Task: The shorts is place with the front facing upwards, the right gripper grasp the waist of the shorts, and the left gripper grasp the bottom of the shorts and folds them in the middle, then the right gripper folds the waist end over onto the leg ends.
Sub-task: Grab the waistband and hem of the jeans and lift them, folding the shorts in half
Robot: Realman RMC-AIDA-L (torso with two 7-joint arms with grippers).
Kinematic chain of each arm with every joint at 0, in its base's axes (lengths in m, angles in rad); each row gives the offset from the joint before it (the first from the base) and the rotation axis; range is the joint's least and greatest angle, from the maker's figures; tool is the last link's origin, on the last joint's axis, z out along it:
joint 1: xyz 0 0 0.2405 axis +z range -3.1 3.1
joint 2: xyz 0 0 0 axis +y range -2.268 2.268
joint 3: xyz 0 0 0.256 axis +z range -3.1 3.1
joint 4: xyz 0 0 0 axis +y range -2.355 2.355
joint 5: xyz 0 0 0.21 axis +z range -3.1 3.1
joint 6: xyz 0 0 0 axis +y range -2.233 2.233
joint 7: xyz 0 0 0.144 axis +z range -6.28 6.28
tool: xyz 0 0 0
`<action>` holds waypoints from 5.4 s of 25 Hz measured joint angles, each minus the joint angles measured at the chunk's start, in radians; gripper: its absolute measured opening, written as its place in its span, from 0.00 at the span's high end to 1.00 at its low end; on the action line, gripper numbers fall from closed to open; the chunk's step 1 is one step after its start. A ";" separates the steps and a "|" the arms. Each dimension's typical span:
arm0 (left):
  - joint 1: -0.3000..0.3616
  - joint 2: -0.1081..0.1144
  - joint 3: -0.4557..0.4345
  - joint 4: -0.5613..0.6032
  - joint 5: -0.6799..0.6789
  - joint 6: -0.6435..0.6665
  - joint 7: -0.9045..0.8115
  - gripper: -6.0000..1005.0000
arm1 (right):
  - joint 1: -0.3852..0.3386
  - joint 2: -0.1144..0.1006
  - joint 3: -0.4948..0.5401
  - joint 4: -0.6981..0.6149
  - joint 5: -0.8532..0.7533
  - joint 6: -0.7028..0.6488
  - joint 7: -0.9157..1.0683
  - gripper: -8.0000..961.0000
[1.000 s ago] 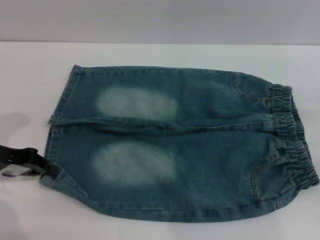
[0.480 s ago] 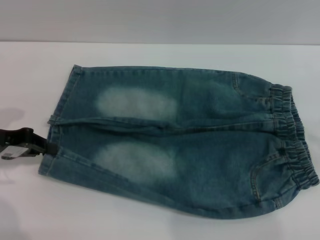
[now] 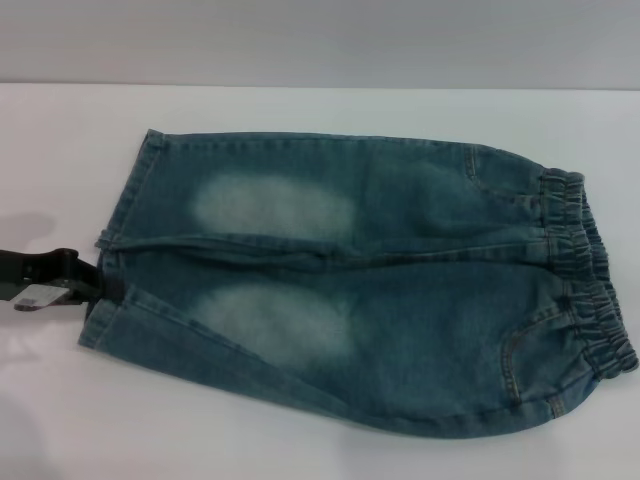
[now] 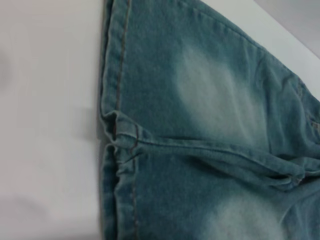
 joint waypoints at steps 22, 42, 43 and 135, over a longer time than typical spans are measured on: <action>0.012 -0.013 0.000 -0.001 -0.057 0.017 0.002 0.92 | 0.062 0.073 -0.123 0.140 -0.110 0.176 0.003 0.22; 0.014 -0.015 0.000 -0.002 -0.066 0.017 0.004 0.91 | 0.100 0.082 -0.162 0.157 -0.114 0.193 0.002 0.22; 0.014 -0.015 0.001 -0.002 -0.066 0.018 0.004 0.91 | 0.102 0.081 -0.163 0.157 -0.121 0.193 0.004 0.22; -0.010 -0.034 -0.038 0.030 -0.381 -0.145 0.067 0.86 | -0.209 0.130 0.258 0.131 0.334 0.165 -0.156 0.99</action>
